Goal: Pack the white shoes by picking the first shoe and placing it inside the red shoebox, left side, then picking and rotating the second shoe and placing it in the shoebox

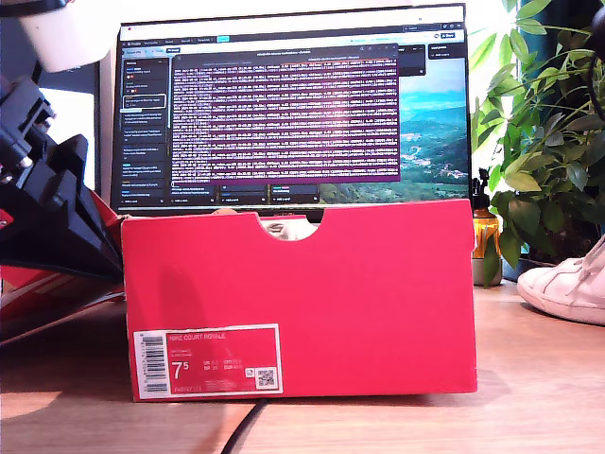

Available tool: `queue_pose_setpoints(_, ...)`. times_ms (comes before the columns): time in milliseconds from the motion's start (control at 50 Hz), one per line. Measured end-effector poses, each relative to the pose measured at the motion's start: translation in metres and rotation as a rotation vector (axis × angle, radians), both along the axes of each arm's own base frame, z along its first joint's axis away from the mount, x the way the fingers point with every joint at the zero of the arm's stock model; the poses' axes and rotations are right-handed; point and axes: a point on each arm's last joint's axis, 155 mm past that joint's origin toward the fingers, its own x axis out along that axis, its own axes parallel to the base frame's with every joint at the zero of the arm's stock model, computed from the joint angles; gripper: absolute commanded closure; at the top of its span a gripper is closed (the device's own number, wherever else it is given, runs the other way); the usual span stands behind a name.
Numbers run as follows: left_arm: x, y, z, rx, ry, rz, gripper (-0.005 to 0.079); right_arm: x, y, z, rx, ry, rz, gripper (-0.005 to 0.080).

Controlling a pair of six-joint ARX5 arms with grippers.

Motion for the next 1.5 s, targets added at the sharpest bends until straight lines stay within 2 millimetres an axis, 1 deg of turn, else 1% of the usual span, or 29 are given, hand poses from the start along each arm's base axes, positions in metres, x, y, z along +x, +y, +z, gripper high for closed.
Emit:
queue_pose_setpoints(80, 0.0, 0.0, 0.0, 0.0, 0.0, 0.0, 0.0761, -0.003, 0.001, -0.012, 0.02, 0.001, -0.009, 0.0202)
queue_pose_setpoints(140, 0.0, 0.0, 0.0, 0.0, 0.0, 0.0, 0.0762, -0.002, 0.001, -0.02, 0.034, -0.013, -0.015, 0.0282)
queue_pose_setpoints(160, 0.0, 0.0, 0.0, 0.0, 0.0, 0.0, 0.0762, -0.001, 0.002, -0.022, 0.04, -0.02, -0.016, 0.033)
queue_pose_setpoints(200, 0.0, 0.0, 0.0, 0.0, 0.0, 0.0, 0.0761, 0.001, 0.002, -0.026, 0.049, -0.033, -0.02, 0.046)
queue_pose_setpoints(260, 0.0, 0.0, 0.0, 0.0, 0.0, 0.0, 0.0761, 0.003, 0.004, -0.03, 0.058, -0.047, -0.02, 0.0727)
queue_pose_setpoints(280, 0.0, 0.0, 0.0, 0.0, 0.0, 0.0, 0.0761, 0.004, 0.005, -0.03, 0.066, -0.051, -0.019, 0.0785)
queue_pose_setpoints(320, 0.0, 0.0, 0.0, 0.0, 0.0, 0.0, 0.0762, 0.005, 0.007, -0.031, 0.073, -0.058, -0.022, 0.0737)
queue_pose_setpoints(380, 0.0, 0.0, 0.0, 0.0, 0.0, 0.0, 0.0761, 0.008, 0.007, -0.031, 0.074, -0.068, -0.022, 0.0764)
queue_pose_setpoints(540, 0.0, 0.0, 0.0, 0.0, 0.0, 0.0, 0.0762, 0.01, 0.005, -0.03, 0.068, -0.065, 0.013, 0.0765)
queue_pose_setpoints(600, 0.0, 0.0, 0.0, 0.0, 0.0, 0.0, 0.0761, 0.006, 0.005, -0.03, 0.066, -0.036, 0.074, 0.0765)
queue_pose_setpoints(640, 0.0, 0.0, 0.0, 0.0, 0.0, 0.0, 0.0761, 0.005, 0.005, -0.03, 0.063, -0.007, 0.157, 0.0765)
queue_pose_setpoints(660, 0.0, 0.0, 0.0, 0.0, 0.0, 0.0, 0.0762, 0.006, 0.005, -0.029, 0.063, -0.009, 0.158, 0.0765)
queue_pose_setpoints(700, 0.0, 0.0, 0.0, 0.0, 0.0, 0.0, 0.0761, 0.01, 0.005, -0.024, 0.059, 0.0, 0.24, 0.0765)
queue_pose_setpoints(780, 0.0, 0.0, 0.0, 0.0, 0.001, 0.0, 0.0762, 0.03, 0.005, -0.005, 0.039, -0.04, 0.321, 0.0765)
queue_pose_setpoints(820, 0.0, 0.0, 0.0, 0.0, 0.0, 0.0, 0.0761, 0.044, 0.005, 0.009, 0.021, -0.066, 0.4, 0.0765)
queue_pose_setpoints(840, 0.0, 0.0, 0.0, 0.0, 0.0, 0.0, 0.0762, 0.052, 0.005, 0.017, 0.018, -0.094, 0.401, 0.0765)
queue_pose_setpoints(860, 0.0, 0.0, 0.0, 0.0, 0.0, 0.0, 0.0762, 0.059, 0.006, 0.026, 0.008, -0.105, 0.461, 0.0765)
queue_pose_setpoints(880, 0.0, 0.0, 0.0, 0.0, 0.0, 0.0, 0.0761, 0.067, 0.007, 0.034, 0.0, -0.122, 0.512, 0.0765)
queue_pose_setpoints(900, 0.0, 0.0, 0.0, 0.0, 0.0, 0.0, 0.0762, 0.075, 0.009, 0.043, 0.002, -0.154, 0.515, 0.0765)
queue_pose_setpoints(920, 0.0, 0.0, 0.0, 0.0, 0.0, 0.0, 0.0762, 0.082, 0.011, 0.051, -0.004, -0.167, 0.581, 0.0765)
queue_pose_setpoints(960, 0.0, 0.0, 0.0, 0.0, 0.0, 0.0, 0.0761, 0.093, 0.014, 0.066, -0.002, -0.208, 0.629, 0.0765)
queue_pose_setpoints(1000, 0.0, 0.0, 0.0, 0.0, 0.0, 0.0, 0.0762, 0.101, 0.019, 0.078, -0.014, -0.224, 0.747, 0.0765)
queue_pose_setpoints(1020, 0.0, 0.0, 0.0, 0.0, 0.0, 0.0, 0.0762, 0.105, 0.022, 0.084, -0.005, -0.247, 0.752, 0.0765)
queue_pose_setpoints(1160, 0.0, 0.0, 0.0, 0.0, 0.0, 0.0, 0.0762, 0.122, 0.048, 0.111, 0.01, -0.322, 1.044, 0.0765)
queue_pose_setpoints(1200, 0.0, 0.0, 0.0, 0.0, 0.0, 0.0, 0.0761, 0.127, 0.059, 0.118, 0.027, -0.363, 1.097, 0.0765)
queue_pose_setpoints(1240, 0.0, 0.0, 0.0, 0.0, 0.0, 0.0, 0.0761, 0.133, 0.069, 0.126, 0.01, -0.392, 1.206, 0.0765)
queue_pose_setpoints(1260, 0.0, 0.0, 0.0, 0.0, 0.0, 0.0, 0.0762, 0.136, 0.073, 0.13, 0.012, -0.413, 1.215, 0.0765)
queue_pose_setpoints(1400, 0.0, 0.0, 0.0, 0.0, 0.0, 0.0, 0.0762, 0.157, 0.107, 0.161, -0.087, -0.531, 1.452, 0.0765)
queue_pose_setpoints(1500, 0.0, 0.0, 0.0, 0.0, 0.0, 0.0, 0.0762, 0.165, 0.136, 0.174, -0.17, -0.584, 1.602, 0.0765)
